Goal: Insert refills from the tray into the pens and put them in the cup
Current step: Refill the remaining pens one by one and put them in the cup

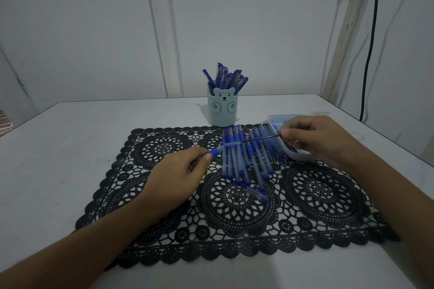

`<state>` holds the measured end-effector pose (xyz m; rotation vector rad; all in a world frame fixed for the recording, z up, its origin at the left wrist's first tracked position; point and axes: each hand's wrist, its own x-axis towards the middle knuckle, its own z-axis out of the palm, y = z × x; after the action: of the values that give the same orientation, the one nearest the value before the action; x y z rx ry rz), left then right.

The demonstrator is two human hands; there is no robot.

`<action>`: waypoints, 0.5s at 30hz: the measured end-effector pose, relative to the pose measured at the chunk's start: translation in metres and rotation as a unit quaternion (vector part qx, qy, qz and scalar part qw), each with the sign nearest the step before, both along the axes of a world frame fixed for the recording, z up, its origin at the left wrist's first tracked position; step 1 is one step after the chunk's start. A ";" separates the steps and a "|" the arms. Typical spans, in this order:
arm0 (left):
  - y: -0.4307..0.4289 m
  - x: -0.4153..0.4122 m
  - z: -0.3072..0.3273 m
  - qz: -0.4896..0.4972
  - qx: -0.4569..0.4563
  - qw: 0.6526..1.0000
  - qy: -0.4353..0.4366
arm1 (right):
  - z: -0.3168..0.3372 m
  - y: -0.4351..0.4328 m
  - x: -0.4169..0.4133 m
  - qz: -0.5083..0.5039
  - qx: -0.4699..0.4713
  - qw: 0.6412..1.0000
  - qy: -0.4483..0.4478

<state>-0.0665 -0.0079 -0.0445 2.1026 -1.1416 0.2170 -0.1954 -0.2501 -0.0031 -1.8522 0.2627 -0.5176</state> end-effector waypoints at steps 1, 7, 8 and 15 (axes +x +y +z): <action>0.000 0.000 0.000 0.000 -0.001 1.000 0.002 | 0.000 0.001 0.000 0.001 -0.002 1.000 0.000; -0.001 0.000 0.001 0.005 -0.011 1.000 0.025 | 0.001 0.002 -0.002 0.008 -0.011 1.000 0.003; -0.001 0.000 0.001 0.005 -0.013 1.000 0.026 | 0.000 0.002 -0.002 0.009 -0.017 1.000 0.006; -0.001 0.000 0.002 -0.001 -0.021 0.999 0.025 | -0.003 0.003 -0.001 -0.009 -0.075 0.996 0.041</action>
<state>-0.0670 -0.0087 -0.0424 2.0597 -1.1002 0.1841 -0.1968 -0.2475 -0.0059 -2.0225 0.3022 -0.4853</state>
